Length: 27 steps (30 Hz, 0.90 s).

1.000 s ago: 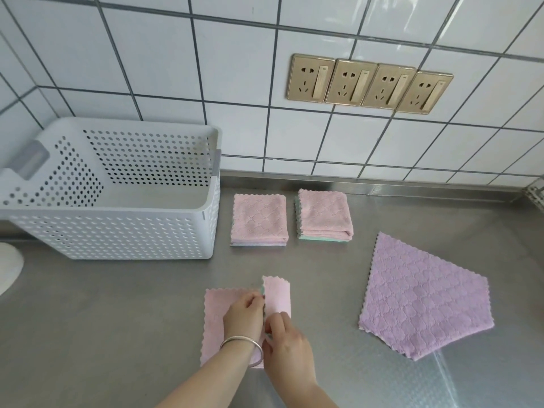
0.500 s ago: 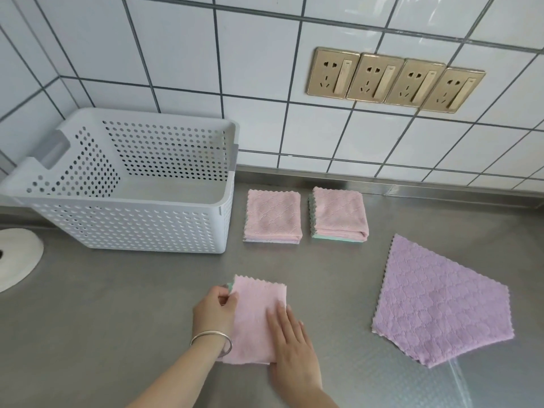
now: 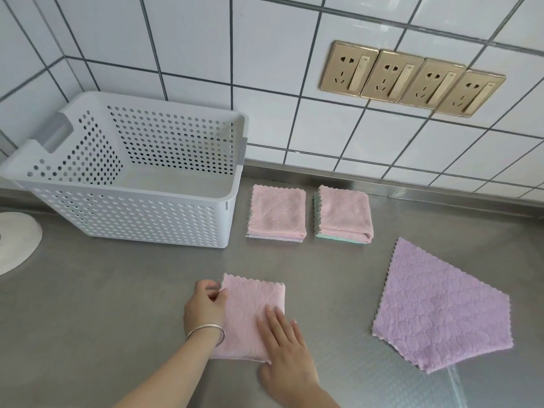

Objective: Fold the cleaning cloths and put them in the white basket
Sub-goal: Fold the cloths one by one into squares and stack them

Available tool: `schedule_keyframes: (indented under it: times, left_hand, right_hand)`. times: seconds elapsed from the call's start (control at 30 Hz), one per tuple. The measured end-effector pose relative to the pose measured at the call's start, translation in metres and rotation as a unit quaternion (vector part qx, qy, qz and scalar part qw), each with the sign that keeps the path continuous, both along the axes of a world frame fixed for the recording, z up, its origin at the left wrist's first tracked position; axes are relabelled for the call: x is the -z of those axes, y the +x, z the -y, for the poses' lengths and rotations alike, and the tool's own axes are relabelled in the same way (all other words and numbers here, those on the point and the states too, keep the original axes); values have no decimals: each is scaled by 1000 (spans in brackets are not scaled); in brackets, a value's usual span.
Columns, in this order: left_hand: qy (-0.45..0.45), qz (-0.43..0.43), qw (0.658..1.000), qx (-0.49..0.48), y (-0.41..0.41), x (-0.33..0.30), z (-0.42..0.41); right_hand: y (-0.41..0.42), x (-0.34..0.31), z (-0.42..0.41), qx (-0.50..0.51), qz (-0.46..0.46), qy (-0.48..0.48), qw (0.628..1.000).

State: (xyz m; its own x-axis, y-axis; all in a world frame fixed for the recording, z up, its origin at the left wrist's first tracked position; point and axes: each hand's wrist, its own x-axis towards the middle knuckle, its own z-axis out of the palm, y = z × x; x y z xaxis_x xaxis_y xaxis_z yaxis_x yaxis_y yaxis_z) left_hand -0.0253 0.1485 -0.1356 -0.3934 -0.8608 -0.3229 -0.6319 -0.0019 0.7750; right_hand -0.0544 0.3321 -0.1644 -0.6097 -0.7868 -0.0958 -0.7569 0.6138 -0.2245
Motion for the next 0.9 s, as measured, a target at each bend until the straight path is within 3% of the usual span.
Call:
schedule_keyframes:
  times: [0.07, 0.1, 0.17, 0.23, 0.3, 0.53, 0.63, 0.73, 0.8, 0.9]
  left_hand:
    - [-84, 14, 996, 26, 5, 4, -4]
    - [-171, 33, 982, 69, 10, 8, -6]
    - [-323, 80, 921, 203, 19, 14, -15]
    - [-383, 107, 854, 334, 28, 24, -22]
    - [-381, 131, 832, 382, 34, 36, -23]
    - [-329, 190, 863, 333, 39, 46, -17]
    - [-300, 176, 913, 213, 43, 39, -25]
    - [-175, 184, 966, 48, 41, 19, -33]
    - [-155, 228, 959, 59, 40, 13, -37]
    - [-126, 256, 955, 86, 34, 9, -41]
  right_hand:
    - [-2, -5, -3, -21, -16, -35, 999]
    - [-4, -9, -2, -29, -26, -50, 998]
    - [-8, -10, 2, -31, -45, -63, 996]
    - [-12, -6, 10, -16, -54, -41, 998]
    - [-15, -3, 17, -24, -43, -14, 999]
    - [-22, -4, 28, -57, -18, 11, 998]
    - [-26, -16, 23, 69, 53, -70, 994]
    - [-25, -29, 23, 278, 185, -131, 934]
    - [-24, -35, 26, 345, 312, -104, 879]
    - [-22, -38, 31, 364, 367, -111, 849]
